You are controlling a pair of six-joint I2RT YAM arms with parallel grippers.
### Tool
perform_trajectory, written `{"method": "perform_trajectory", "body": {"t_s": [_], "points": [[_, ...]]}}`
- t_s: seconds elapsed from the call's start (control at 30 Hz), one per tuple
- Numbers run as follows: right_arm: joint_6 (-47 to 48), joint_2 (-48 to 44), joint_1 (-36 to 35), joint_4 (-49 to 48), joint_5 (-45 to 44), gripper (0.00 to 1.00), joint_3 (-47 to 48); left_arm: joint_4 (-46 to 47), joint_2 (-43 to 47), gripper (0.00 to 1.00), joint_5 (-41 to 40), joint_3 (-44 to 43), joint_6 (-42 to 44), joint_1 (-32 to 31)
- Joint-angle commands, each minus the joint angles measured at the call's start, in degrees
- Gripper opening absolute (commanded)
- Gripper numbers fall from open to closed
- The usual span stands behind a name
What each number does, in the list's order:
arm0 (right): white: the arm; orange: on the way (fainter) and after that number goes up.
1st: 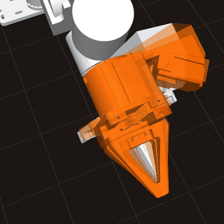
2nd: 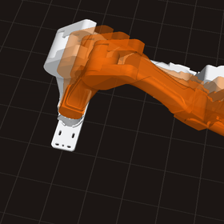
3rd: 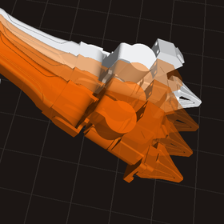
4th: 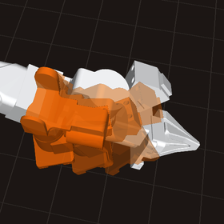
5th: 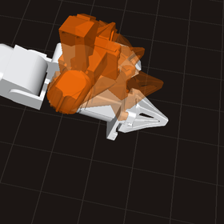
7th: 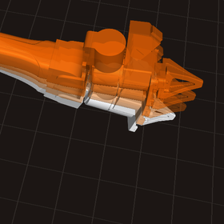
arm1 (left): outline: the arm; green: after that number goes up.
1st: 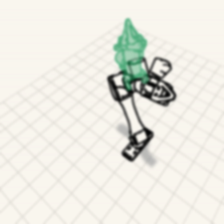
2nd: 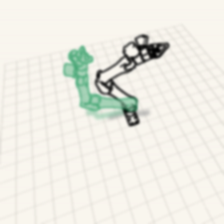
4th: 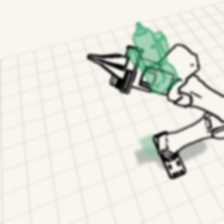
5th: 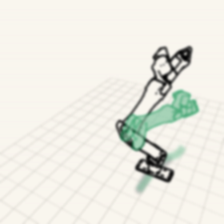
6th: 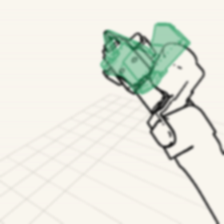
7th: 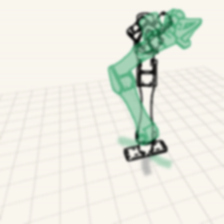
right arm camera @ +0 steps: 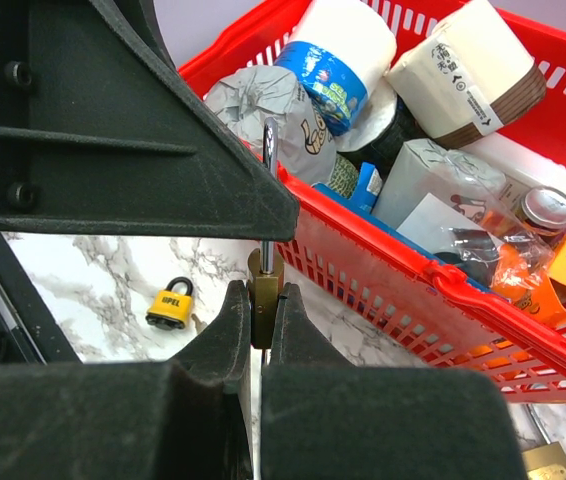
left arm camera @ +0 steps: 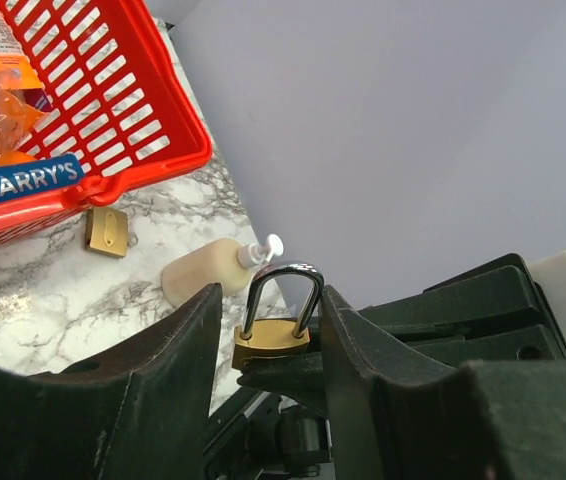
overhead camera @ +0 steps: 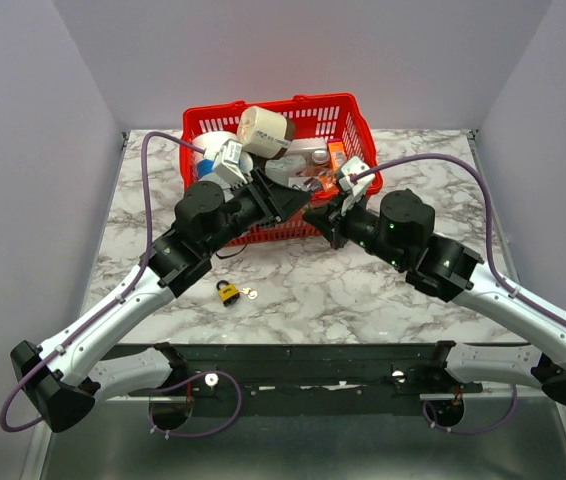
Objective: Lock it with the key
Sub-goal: Lock the lock.
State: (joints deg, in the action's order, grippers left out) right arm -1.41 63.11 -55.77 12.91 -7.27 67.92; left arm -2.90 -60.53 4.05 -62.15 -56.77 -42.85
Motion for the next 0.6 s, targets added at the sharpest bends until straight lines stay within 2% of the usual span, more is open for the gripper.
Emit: {"method": "perform_trajectory", "body": {"t_s": [0.0,0.1,0.2,0.23,0.27,0.3,0.33,0.37,0.47,0.57], "points": [[0.71,0.08,-0.57,-3.85,-1.08,0.01,-0.33,-1.06,-0.46,0.5,-1.68,-0.34,-0.62,-1.09],[0.79,-0.01,-0.57,-3.85,-0.47,0.01,-0.42,-0.53,-0.64,0.47,-1.68,-0.08,-0.62,-1.27],[0.79,-0.01,-0.66,-3.68,-0.03,0.01,-0.68,-0.44,-0.81,0.32,-1.59,-0.08,-0.62,-1.27],[0.79,-0.18,-0.66,-3.68,0.32,0.01,-0.86,-0.53,-0.73,0.23,-1.77,-0.08,-0.62,-1.36],[0.79,-0.27,-0.57,-3.42,0.85,0.02,-0.86,-0.62,-0.55,0.18,-1.77,-0.16,-0.36,-1.27],[0.79,-0.27,-0.57,-3.24,1.46,0.08,-1.12,-0.71,-0.46,0.13,-1.86,-0.08,0.08,-1.27],[0.62,-0.44,-0.57,-3.15,1.47,0.15,-1.21,-0.97,-0.29,0.02,-2.12,-0.16,0.34,-1.18],[0.53,-0.79,-0.57,-2.8,1.64,0.28,-1.3,-1.41,0.06,0.0,-2.29,-0.16,0.7,-1.01],[0.09,-1.41,-0.66,-0.09,1.64,0.45,-0.95,-0.89,1.03,0.0,-1.07,-0.08,1.4,0.39],[0.18,-2.46,-0.48,2.02,1.47,0.51,-1.12,-0.53,1.99,0.0,0.42,0.01,2.37,1.36]]}}
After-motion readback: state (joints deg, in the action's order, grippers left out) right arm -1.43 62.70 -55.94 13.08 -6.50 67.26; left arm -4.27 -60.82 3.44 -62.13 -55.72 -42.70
